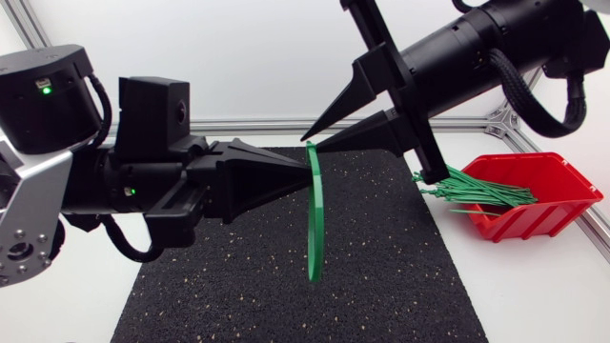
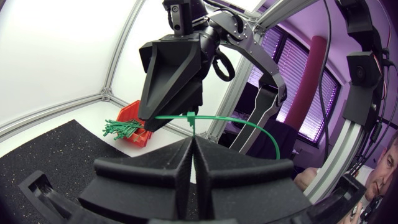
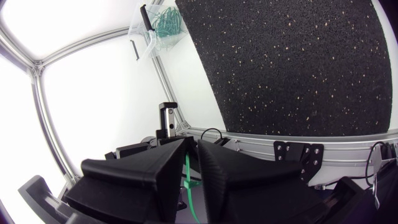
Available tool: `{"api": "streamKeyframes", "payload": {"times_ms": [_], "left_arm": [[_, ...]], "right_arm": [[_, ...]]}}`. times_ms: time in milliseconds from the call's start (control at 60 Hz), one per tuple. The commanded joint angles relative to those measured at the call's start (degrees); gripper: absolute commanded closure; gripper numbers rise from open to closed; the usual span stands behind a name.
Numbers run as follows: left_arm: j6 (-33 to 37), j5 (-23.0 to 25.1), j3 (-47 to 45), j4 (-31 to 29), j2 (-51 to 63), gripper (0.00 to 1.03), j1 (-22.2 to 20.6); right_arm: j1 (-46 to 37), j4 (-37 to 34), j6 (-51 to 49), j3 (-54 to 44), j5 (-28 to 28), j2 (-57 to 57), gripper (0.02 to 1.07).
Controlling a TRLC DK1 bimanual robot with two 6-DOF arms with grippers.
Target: Take a green cable tie from the red box, thread the tail through the head to close it, then place it in the transparent bin on the left.
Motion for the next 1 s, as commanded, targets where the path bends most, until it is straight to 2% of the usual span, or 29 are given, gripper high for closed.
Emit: {"api": "streamKeyframes", "payload": {"times_ms": [0, 267, 467, 667, 983], "left_arm": [[1.1, 0.6, -1.2, 0.0, -1.3, 1.0, -0.5], [1.4, 0.6, -1.7, -0.2, -1.6, 1.0, -0.5], [1.8, 0.7, -2.5, -0.1, -2.2, 1.0, -0.3], [1.8, 1.3, -2.8, -0.1, -2.4, 1.0, 0.2], [1.8, 1.7, -2.3, -0.4, -2.4, 1.0, 0.4]], "right_arm": [[0.9, -1.4, -1.5, 0.8, 2.1, -0.9, 1.01], [1.4, -1.5, -1.7, 0.9, 2.7, -1.7, 1.01], [0.1, -0.2, -2.4, 0.1, -2.7, -1.2, 0.82], [-1.7, 0.6, -5.9, -1.1, -7.1, 0.1, 0.82], [-2.7, 0.6, -7.8, -1.1, -7.1, 0.6, 0.82]]}}
